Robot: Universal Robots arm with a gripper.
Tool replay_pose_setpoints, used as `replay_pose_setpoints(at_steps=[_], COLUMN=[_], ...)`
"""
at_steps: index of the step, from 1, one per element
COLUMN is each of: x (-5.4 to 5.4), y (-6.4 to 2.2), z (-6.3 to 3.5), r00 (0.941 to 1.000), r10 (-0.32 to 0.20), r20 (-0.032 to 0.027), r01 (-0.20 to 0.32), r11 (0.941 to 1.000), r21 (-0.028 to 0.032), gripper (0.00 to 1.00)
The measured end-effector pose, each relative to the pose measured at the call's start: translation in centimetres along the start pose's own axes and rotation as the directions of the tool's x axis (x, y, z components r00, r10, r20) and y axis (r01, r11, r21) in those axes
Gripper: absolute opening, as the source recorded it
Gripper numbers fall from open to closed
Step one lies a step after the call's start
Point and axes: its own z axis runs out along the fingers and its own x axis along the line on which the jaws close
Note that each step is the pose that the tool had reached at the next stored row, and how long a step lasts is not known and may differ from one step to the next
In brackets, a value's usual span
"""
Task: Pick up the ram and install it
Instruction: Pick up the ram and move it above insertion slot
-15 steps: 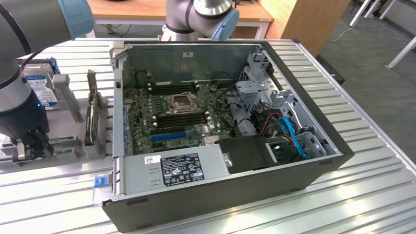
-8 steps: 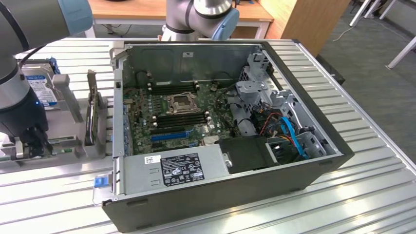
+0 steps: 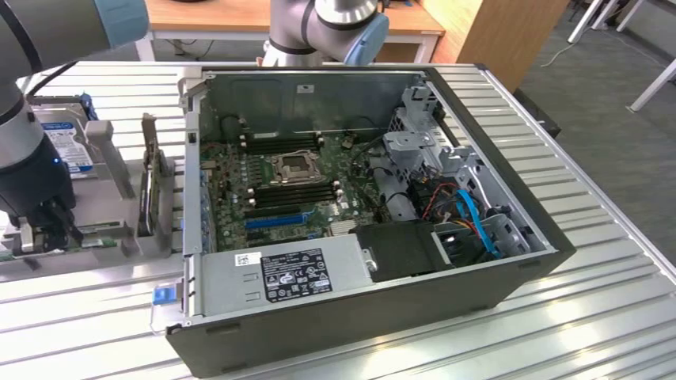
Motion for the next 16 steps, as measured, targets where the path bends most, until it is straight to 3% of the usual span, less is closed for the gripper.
replay_pose_setpoints(at_steps=[16], x=[-0.1], y=[0.12], z=[-3.75], r00=[1.0], r10=[0.0], r20=[0.0001], r01=[0.0], r11=[1.0], r21=[0.0001], gripper=[0.12])
